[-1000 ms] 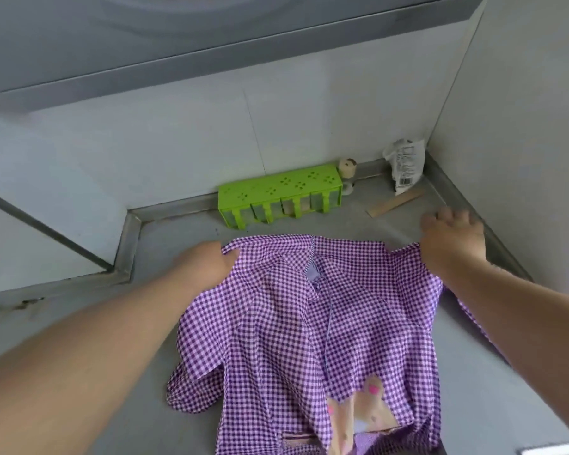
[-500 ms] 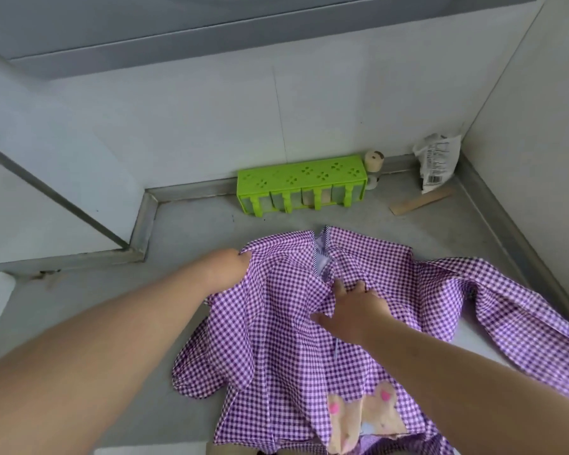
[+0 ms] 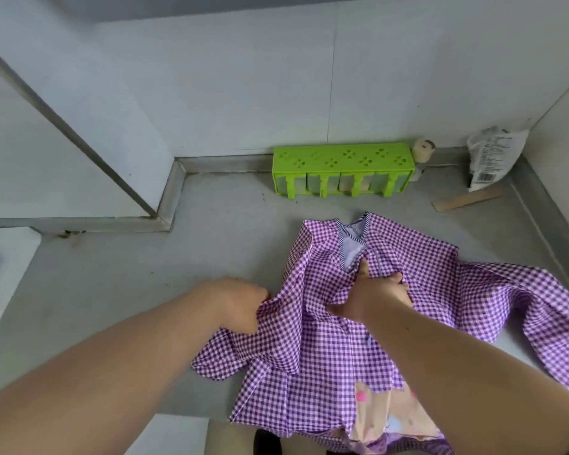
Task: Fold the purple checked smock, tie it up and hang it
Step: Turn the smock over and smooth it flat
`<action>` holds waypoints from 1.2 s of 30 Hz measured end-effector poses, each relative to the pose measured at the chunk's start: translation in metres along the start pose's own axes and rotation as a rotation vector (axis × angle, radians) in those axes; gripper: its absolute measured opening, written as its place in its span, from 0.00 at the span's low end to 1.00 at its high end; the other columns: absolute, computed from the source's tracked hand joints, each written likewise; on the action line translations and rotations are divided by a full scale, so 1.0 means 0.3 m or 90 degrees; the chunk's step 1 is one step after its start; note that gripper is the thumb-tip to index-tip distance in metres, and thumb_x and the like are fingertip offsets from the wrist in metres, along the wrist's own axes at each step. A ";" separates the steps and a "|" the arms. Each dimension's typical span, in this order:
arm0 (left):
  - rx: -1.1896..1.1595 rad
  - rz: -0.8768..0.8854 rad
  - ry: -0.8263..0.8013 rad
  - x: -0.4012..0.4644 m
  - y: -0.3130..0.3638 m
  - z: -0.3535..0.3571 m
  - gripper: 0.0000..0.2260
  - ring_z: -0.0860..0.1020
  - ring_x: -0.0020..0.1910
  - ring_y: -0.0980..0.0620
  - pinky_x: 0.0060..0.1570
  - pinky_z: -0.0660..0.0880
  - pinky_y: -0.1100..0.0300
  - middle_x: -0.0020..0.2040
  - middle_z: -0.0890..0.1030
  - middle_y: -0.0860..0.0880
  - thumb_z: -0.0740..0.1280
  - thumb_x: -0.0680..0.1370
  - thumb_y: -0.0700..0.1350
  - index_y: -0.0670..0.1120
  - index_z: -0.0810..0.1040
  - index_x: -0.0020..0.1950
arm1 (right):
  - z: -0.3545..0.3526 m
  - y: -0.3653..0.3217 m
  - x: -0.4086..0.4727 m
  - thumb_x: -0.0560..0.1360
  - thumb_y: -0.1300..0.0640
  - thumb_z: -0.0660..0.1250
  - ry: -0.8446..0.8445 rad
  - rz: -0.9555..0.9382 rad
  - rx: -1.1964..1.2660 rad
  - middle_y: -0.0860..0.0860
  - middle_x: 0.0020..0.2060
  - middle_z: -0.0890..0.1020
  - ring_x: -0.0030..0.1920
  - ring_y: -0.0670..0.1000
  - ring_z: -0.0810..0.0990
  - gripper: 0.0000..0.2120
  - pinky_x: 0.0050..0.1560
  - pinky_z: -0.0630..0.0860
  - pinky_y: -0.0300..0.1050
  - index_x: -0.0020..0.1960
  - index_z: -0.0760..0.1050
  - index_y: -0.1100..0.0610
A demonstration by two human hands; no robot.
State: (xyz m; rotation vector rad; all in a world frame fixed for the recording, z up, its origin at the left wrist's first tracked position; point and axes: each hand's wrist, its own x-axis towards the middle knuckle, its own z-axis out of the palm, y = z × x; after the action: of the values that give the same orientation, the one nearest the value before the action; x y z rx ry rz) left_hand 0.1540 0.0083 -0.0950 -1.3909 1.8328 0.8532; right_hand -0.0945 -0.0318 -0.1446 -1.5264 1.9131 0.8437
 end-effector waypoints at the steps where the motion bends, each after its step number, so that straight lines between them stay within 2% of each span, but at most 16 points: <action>1: -0.020 -0.007 0.024 0.007 -0.022 0.016 0.11 0.82 0.46 0.48 0.51 0.82 0.49 0.48 0.82 0.49 0.64 0.77 0.56 0.49 0.76 0.47 | 0.002 0.001 0.006 0.58 0.16 0.67 0.004 0.000 0.001 0.72 0.79 0.39 0.79 0.76 0.52 0.71 0.71 0.69 0.72 0.79 0.23 0.43; 4: -0.122 -0.024 0.032 0.011 -0.108 0.049 0.11 0.81 0.47 0.48 0.48 0.78 0.51 0.48 0.81 0.50 0.62 0.81 0.55 0.50 0.73 0.45 | 0.011 0.000 0.015 0.56 0.15 0.65 0.020 -0.001 0.003 0.73 0.79 0.39 0.79 0.76 0.51 0.72 0.69 0.71 0.72 0.78 0.23 0.43; 6: -0.184 -0.043 0.049 -0.009 -0.173 0.057 0.08 0.79 0.49 0.50 0.47 0.73 0.55 0.50 0.79 0.49 0.61 0.84 0.54 0.52 0.71 0.50 | 0.018 -0.004 0.029 0.53 0.13 0.62 0.032 -0.006 -0.010 0.72 0.80 0.43 0.79 0.77 0.49 0.73 0.68 0.71 0.71 0.78 0.22 0.44; 8: -0.215 -0.097 0.071 -0.033 -0.251 0.058 0.11 0.77 0.46 0.51 0.45 0.72 0.54 0.50 0.80 0.46 0.59 0.86 0.53 0.47 0.74 0.53 | 0.024 -0.005 0.049 0.49 0.10 0.59 0.042 -0.009 -0.024 0.69 0.81 0.47 0.79 0.77 0.47 0.76 0.69 0.69 0.71 0.78 0.21 0.45; 9: -0.223 -0.132 0.077 -0.040 -0.297 0.059 0.14 0.78 0.45 0.51 0.47 0.74 0.54 0.52 0.82 0.43 0.58 0.86 0.53 0.45 0.76 0.53 | 0.024 -0.002 0.058 0.48 0.10 0.57 0.043 -0.008 -0.032 0.68 0.82 0.50 0.79 0.77 0.47 0.77 0.71 0.68 0.71 0.78 0.21 0.46; 11: -0.227 -0.224 0.086 -0.080 -0.400 0.073 0.16 0.81 0.52 0.48 0.57 0.78 0.51 0.60 0.83 0.43 0.58 0.85 0.54 0.45 0.80 0.57 | 0.026 -0.009 0.071 0.48 0.09 0.56 0.038 -0.013 -0.048 0.64 0.82 0.53 0.79 0.76 0.46 0.77 0.72 0.65 0.71 0.78 0.21 0.47; 13: -0.216 -0.308 0.179 -0.114 -0.471 0.081 0.17 0.82 0.57 0.45 0.61 0.78 0.48 0.65 0.82 0.43 0.60 0.85 0.54 0.46 0.79 0.66 | 0.024 -0.009 0.084 0.40 0.08 0.52 0.025 -0.006 -0.053 0.64 0.82 0.55 0.79 0.76 0.47 0.81 0.71 0.67 0.72 0.78 0.20 0.46; 16: -0.142 -0.452 0.327 -0.160 -0.525 0.093 0.14 0.82 0.55 0.43 0.55 0.78 0.49 0.60 0.83 0.44 0.66 0.83 0.52 0.48 0.76 0.66 | 0.036 -0.019 0.128 0.26 0.10 0.46 0.016 0.017 -0.044 0.66 0.82 0.56 0.79 0.76 0.49 0.86 0.69 0.70 0.71 0.76 0.19 0.43; 18: -0.117 -0.499 0.351 -0.159 -0.524 0.100 0.15 0.81 0.55 0.42 0.57 0.79 0.47 0.58 0.81 0.44 0.66 0.82 0.51 0.47 0.74 0.66 | 0.041 -0.016 0.131 0.29 0.09 0.45 0.026 0.016 -0.041 0.66 0.80 0.61 0.79 0.75 0.53 0.85 0.69 0.70 0.69 0.76 0.19 0.44; 20: -0.080 -0.462 0.392 -0.154 -0.506 0.136 0.18 0.78 0.59 0.42 0.60 0.77 0.45 0.62 0.78 0.44 0.67 0.81 0.54 0.47 0.72 0.68 | 0.042 -0.011 0.104 0.35 0.07 0.47 0.052 0.012 -0.036 0.67 0.79 0.62 0.79 0.74 0.54 0.81 0.66 0.73 0.67 0.77 0.21 0.43; 23: 0.019 -0.206 0.499 -0.152 -0.464 0.213 0.19 0.74 0.62 0.45 0.63 0.72 0.48 0.63 0.74 0.48 0.67 0.79 0.57 0.51 0.73 0.66 | 0.036 -0.014 0.044 0.43 0.07 0.50 0.082 0.018 -0.027 0.72 0.80 0.51 0.79 0.73 0.56 0.75 0.64 0.76 0.64 0.78 0.21 0.41; 25: 0.046 -0.054 0.442 -0.143 -0.413 0.258 0.15 0.77 0.58 0.47 0.57 0.76 0.49 0.59 0.76 0.50 0.66 0.78 0.57 0.51 0.76 0.61 | 0.030 -0.022 0.018 0.50 0.09 0.54 0.091 0.023 -0.024 0.73 0.79 0.45 0.79 0.73 0.58 0.72 0.65 0.76 0.63 0.78 0.21 0.41; 26: 0.041 -0.034 0.389 -0.135 -0.382 0.280 0.17 0.78 0.58 0.47 0.56 0.78 0.49 0.60 0.76 0.50 0.66 0.78 0.58 0.52 0.76 0.63 | 0.026 -0.024 0.009 0.52 0.10 0.56 0.097 0.024 -0.019 0.73 0.80 0.44 0.79 0.73 0.58 0.71 0.65 0.75 0.64 0.78 0.21 0.41; 29: -0.028 -0.114 0.302 -0.100 -0.321 0.353 0.31 0.76 0.65 0.44 0.63 0.78 0.45 0.70 0.72 0.47 0.71 0.76 0.59 0.52 0.65 0.77 | 0.023 -0.027 0.004 0.55 0.12 0.59 0.116 0.014 0.001 0.71 0.81 0.44 0.80 0.73 0.55 0.71 0.68 0.73 0.67 0.79 0.22 0.43; 33: -0.040 -0.246 0.309 -0.062 -0.309 0.423 0.40 0.76 0.67 0.42 0.65 0.77 0.46 0.73 0.69 0.42 0.73 0.78 0.48 0.46 0.53 0.83 | 0.024 -0.024 0.002 0.53 0.12 0.59 0.135 0.014 0.004 0.69 0.81 0.46 0.80 0.71 0.54 0.73 0.69 0.71 0.68 0.80 0.23 0.45; 36: -0.076 -0.333 0.305 -0.071 -0.329 0.448 0.42 0.75 0.67 0.43 0.65 0.77 0.48 0.71 0.69 0.42 0.73 0.77 0.56 0.45 0.54 0.82 | 0.024 -0.024 0.002 0.55 0.12 0.59 0.131 0.013 -0.006 0.69 0.82 0.45 0.81 0.71 0.53 0.72 0.69 0.71 0.68 0.80 0.24 0.45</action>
State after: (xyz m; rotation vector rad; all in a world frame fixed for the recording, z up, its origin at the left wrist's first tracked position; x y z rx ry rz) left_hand 0.2708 0.1085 -0.1625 -2.1642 1.6225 0.3803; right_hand -0.0873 -0.0279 -0.1506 -1.6567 2.0754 0.7290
